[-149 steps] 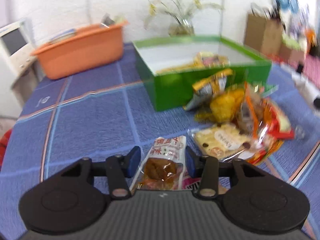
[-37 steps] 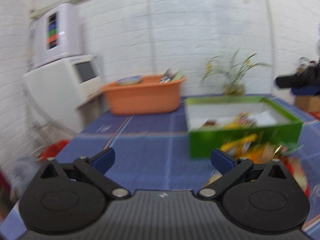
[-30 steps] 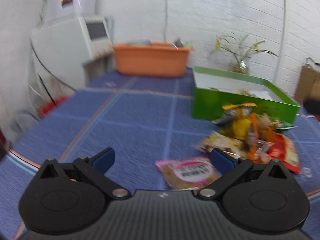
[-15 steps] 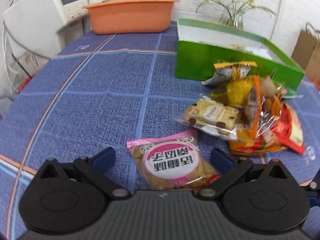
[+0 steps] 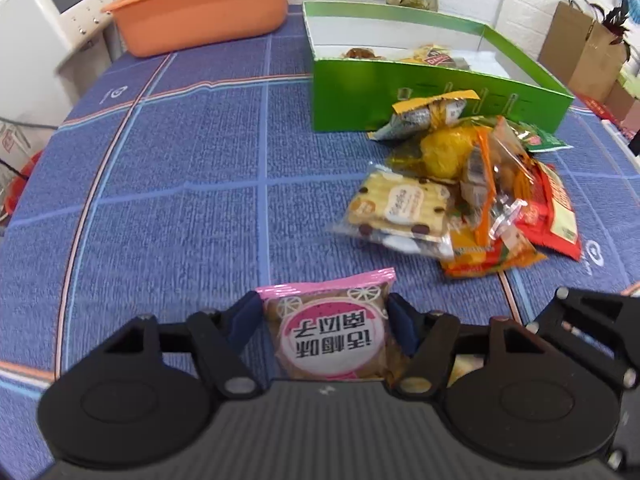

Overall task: Organize snacks
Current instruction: 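Grasp the pink-labelled bread bag with left gripper while right grasps the clear wrapped pastry, then carry the pink bread bag with left gripper while right carries the pastry into the green box, open both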

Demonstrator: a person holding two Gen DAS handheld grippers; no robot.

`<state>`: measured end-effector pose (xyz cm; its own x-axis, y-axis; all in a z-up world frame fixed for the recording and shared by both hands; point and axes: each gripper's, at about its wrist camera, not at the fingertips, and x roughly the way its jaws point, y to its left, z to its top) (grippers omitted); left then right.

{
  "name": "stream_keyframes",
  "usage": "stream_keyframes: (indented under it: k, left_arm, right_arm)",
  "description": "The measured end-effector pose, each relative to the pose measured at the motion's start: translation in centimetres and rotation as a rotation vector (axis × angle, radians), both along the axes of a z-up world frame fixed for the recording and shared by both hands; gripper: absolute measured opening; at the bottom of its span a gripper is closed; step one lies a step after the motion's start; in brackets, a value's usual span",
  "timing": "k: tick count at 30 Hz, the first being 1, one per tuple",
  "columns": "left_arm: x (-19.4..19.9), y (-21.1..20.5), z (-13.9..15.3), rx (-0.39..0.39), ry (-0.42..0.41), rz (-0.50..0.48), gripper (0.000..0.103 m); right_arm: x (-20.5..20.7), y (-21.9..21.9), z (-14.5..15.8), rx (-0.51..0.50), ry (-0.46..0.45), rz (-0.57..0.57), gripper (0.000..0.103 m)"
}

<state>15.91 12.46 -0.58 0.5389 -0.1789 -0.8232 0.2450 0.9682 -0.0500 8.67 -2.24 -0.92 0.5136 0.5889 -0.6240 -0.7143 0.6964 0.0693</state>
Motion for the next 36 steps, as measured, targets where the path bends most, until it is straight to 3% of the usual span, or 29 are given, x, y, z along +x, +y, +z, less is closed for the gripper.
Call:
stream_keyframes:
  k: [3,10,20,27,29,31,33,34,36]
  left_arm:
    - [-1.3,1.2,0.1,-0.042,-0.001,0.016,0.065]
    - [-3.5,5.0,1.6,-0.199,-0.019,0.131,0.062]
    - [-3.5,5.9,3.1,-0.271,-0.099,0.174,0.057]
    - [-3.3,4.5,1.3,-0.169,-0.084,0.217,0.059]
    - [-3.6,4.0,0.9,-0.135,-0.095,0.214,0.075]
    - [-4.1,3.5,0.8,-0.088,-0.118,0.219,0.076]
    - [-4.5,3.0,0.7,-0.033,-0.137,0.198,0.087]
    - [-4.7,2.7,0.6,0.000,-0.144,0.194,0.103]
    - [-5.1,1.9,0.2,0.075,-0.144,0.170,0.103]
  right_arm:
    - [-0.4,-1.9,0.4,0.049,0.032,-0.006,0.101]
    - [-0.8,-6.6,2.4,0.268,0.117,-0.080,0.101]
    - [-0.8,-11.3,1.8,0.387,0.175,-0.213,0.101]
    - [-1.0,-11.9,1.7,0.416,0.173,-0.221,0.101]
    - [-1.0,-12.0,1.7,0.421,0.173,-0.223,0.101]
    - [-1.1,-12.1,1.7,0.428,0.180,-0.229,0.101]
    - [-1.0,-12.2,1.6,0.433,0.186,-0.232,0.101]
    - [-1.0,-12.3,1.5,0.436,0.189,-0.234,0.101]
    - [-0.9,-12.4,1.4,0.446,0.197,-0.237,0.101]
